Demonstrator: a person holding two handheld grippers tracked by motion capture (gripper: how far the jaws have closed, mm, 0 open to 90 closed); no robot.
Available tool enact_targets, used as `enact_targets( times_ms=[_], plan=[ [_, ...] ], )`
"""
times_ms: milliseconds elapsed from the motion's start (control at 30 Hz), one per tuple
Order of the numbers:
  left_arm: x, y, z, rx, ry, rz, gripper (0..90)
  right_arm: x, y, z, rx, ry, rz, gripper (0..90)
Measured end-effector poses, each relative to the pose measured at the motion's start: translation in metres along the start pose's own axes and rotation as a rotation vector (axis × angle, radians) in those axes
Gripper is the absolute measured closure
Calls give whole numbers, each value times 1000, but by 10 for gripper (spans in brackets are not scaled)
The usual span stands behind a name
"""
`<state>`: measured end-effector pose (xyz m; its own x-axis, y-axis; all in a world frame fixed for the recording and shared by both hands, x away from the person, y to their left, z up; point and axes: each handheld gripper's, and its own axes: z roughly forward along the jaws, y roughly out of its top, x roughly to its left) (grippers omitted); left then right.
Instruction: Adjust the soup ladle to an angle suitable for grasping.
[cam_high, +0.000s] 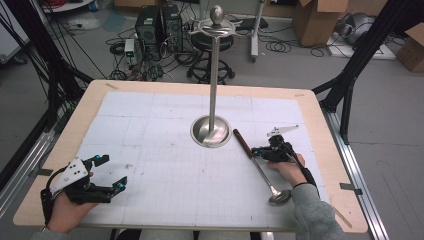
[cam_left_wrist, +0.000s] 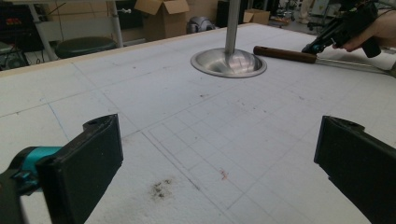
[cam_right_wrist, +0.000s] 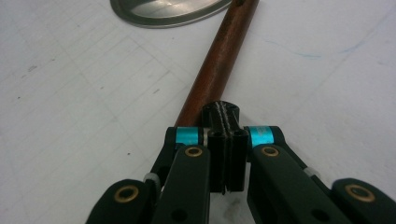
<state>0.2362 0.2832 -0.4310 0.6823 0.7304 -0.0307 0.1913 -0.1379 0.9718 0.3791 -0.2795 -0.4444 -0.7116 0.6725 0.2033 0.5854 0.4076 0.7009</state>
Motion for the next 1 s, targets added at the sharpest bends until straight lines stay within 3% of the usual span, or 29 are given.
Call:
enact_targets(
  times_ms=[233,300,833,1000],
  plan=[
    [0,0,0,1,-2,4,17,1,0,0,4,17,2,900],
    [0,0,0,0,-2,4,17,2,0,1,5,51,-1,900],
    [0,0,1,1,-5,5,17,19,4,6,70,103,-88,900],
    [0,0,1,-1,-5,4,17,25,3,5,102,140,-98,900]
  ],
)
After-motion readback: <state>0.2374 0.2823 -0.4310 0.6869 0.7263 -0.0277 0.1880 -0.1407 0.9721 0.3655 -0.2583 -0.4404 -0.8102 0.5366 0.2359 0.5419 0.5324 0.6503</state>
